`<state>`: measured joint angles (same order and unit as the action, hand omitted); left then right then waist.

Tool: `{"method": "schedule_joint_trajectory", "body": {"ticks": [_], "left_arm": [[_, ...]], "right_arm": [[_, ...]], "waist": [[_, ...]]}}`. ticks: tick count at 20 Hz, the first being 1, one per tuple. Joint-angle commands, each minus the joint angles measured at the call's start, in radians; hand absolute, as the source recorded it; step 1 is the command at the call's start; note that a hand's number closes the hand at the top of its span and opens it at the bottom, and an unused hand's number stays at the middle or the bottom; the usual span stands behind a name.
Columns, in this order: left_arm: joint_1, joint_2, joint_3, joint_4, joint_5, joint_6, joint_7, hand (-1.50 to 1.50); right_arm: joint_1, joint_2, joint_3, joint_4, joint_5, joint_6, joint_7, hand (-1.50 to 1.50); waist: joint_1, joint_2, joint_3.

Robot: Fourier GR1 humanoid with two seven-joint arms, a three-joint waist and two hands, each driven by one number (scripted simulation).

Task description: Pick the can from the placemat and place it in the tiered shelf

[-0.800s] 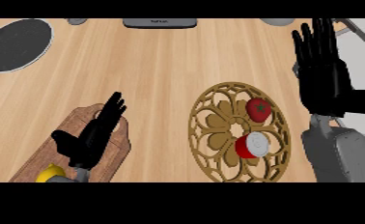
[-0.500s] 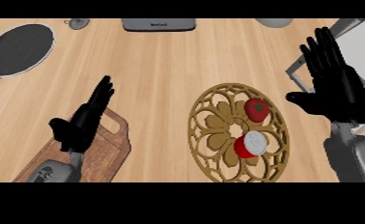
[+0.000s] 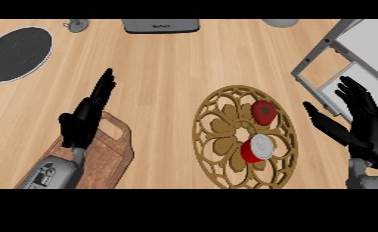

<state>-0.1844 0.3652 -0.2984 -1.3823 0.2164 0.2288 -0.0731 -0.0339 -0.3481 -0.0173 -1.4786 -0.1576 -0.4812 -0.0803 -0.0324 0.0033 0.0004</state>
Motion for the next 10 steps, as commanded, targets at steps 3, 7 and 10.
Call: {"method": "schedule_joint_trajectory", "body": {"ticks": [3,7,10], "left_arm": [[0.008,-0.034,-0.023,-0.038,-0.061,0.034,0.034,0.0],[-0.029,-0.03,-0.006,-0.014,-0.069,0.013,0.052,0.0],[0.026,-0.035,-0.017,-0.044,-0.071,0.014,0.023,0.0]], "right_arm": [[0.171,0.132,-0.079,-0.017,-0.095,0.063,-0.337,-1.5],[0.206,-0.046,0.0,-0.179,-0.071,0.216,-0.106,-1.5],[0.263,-0.146,0.052,-0.315,-0.007,0.24,0.019,-1.5]], "waist": [[0.023,-0.006,0.001],[0.023,-0.005,-0.001],[0.023,-0.009,-0.003]]}}
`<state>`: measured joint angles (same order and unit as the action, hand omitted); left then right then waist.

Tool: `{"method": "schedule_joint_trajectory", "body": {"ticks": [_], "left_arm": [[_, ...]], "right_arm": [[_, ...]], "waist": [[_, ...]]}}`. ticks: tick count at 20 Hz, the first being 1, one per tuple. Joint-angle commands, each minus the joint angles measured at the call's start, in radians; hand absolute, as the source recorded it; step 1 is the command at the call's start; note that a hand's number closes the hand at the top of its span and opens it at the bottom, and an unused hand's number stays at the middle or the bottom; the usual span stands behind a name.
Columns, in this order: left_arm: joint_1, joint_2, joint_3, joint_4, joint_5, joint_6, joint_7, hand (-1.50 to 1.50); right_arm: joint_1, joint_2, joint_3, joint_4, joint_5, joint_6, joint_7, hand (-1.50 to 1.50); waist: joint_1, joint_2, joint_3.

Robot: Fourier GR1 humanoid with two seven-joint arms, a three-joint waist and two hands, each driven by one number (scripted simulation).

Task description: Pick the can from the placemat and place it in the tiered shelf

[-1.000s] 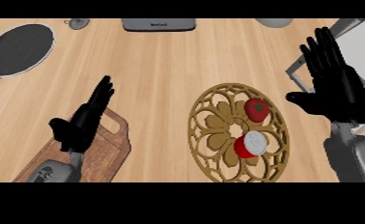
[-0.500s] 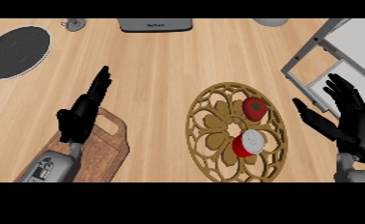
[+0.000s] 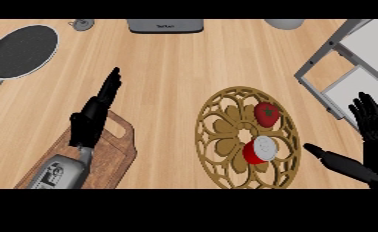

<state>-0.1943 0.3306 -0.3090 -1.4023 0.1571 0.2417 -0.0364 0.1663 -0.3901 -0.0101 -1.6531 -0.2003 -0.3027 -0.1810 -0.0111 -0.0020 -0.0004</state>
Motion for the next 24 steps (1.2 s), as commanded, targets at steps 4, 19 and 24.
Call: {"method": "schedule_joint_trajectory", "body": {"ticks": [4,19,24], "left_arm": [[-0.031,0.003,0.015,-0.027,-0.014,-0.014,0.051,0.0],[-0.013,-0.037,0.012,-0.026,-0.049,-0.009,0.049,0.0],[0.015,-0.079,0.019,-0.016,-0.072,-0.03,0.021,0.0]], "right_arm": [[0.051,-0.161,0.106,-0.263,0.146,0.029,0.308,-1.5],[-0.1,-0.49,0.298,-0.651,0.315,0.316,1.108,-1.5],[-0.264,-0.353,0.379,-0.676,0.382,0.366,1.314,-1.5]], "waist": [[0.007,-0.001,-0.001],[0.011,0.0,-0.002],[0.016,0.002,0.0]]}}
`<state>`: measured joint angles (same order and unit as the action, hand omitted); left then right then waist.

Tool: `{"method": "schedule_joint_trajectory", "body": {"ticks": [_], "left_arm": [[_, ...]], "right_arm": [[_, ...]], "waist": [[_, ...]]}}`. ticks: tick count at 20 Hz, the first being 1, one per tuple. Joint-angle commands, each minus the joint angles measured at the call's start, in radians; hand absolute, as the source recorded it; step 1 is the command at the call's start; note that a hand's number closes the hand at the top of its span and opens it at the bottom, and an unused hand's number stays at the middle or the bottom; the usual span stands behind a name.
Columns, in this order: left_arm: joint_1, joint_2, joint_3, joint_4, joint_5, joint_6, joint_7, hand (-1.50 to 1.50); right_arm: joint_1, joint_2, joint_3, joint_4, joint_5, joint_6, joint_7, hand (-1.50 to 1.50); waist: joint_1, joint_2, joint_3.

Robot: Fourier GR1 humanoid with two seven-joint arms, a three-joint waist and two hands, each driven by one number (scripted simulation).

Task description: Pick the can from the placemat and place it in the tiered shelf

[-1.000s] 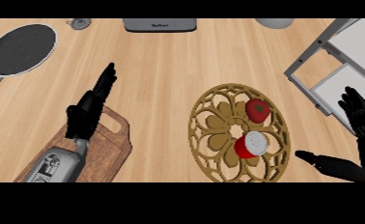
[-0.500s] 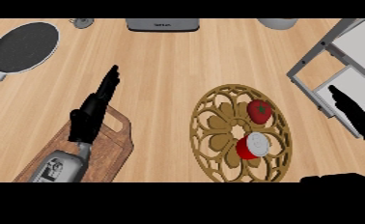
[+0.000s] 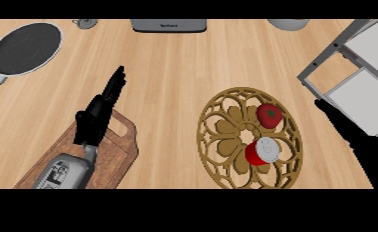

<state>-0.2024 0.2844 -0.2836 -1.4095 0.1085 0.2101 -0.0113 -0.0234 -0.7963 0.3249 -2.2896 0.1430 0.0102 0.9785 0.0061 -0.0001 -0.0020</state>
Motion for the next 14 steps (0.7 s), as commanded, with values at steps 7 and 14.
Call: {"method": "schedule_joint_trajectory", "body": {"ticks": [7,14], "left_arm": [[-0.038,-0.053,0.041,0.063,-0.045,-0.034,0.002,0.0],[0.003,-0.042,0.055,-0.035,-0.062,-0.057,0.057,0.0]], "right_arm": [[-0.127,0.194,0.182,-0.055,0.219,0.065,0.255,-1.5],[-0.129,0.296,0.209,0.01,0.326,0.078,0.261,-1.5]], "waist": [[-0.006,-0.001,0.001],[-0.005,-0.001,0.001]]}}
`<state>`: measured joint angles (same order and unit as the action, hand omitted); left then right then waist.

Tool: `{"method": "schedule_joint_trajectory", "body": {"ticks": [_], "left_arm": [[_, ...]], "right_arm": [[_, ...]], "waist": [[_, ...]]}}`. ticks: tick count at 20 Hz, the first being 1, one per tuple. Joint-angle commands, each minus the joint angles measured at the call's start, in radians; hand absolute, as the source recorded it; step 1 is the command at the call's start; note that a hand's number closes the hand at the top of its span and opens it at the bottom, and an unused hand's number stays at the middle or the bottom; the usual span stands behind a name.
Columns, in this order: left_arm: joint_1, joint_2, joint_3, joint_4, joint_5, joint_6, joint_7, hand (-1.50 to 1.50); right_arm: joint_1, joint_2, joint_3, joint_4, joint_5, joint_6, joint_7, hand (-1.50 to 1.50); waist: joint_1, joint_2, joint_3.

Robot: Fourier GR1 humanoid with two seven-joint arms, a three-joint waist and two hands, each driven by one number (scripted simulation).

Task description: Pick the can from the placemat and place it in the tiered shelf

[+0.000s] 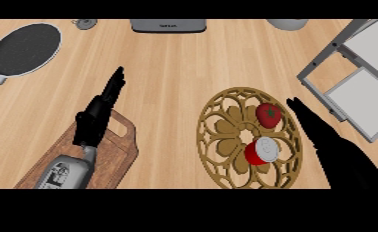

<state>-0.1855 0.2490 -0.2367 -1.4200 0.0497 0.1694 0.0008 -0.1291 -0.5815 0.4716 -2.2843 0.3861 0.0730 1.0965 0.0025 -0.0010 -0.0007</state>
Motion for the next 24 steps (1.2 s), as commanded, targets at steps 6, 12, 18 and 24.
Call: {"method": "schedule_joint_trajectory", "body": {"ticks": [6,12,18,24], "left_arm": [[-0.016,-0.013,0.053,0.026,-0.008,-0.054,-0.012,0.0],[-0.032,-0.016,0.078,0.038,-0.025,-0.065,-0.001,0.0],[0.011,-0.075,0.058,0.012,-0.067,-0.036,-0.007,0.0],[-0.02,-0.042,0.11,-0.028,-0.044,-0.101,0.047,0.0]], "right_arm": [[0.058,0.095,0.023,0.008,0.106,0.049,0.068,-1.5],[-0.008,0.164,-0.01,0.115,0.114,0.1,0.064,-1.5],[0.059,0.212,0.022,0.105,0.194,0.117,0.056,-1.5],[0.027,0.291,0.062,0.199,0.279,0.142,0.043,-1.5]], "waist": [[-0.008,0.0,0.0],[-0.005,0.002,0.0],[-0.006,0.001,0.0],[-0.002,0.001,0.0]]}}
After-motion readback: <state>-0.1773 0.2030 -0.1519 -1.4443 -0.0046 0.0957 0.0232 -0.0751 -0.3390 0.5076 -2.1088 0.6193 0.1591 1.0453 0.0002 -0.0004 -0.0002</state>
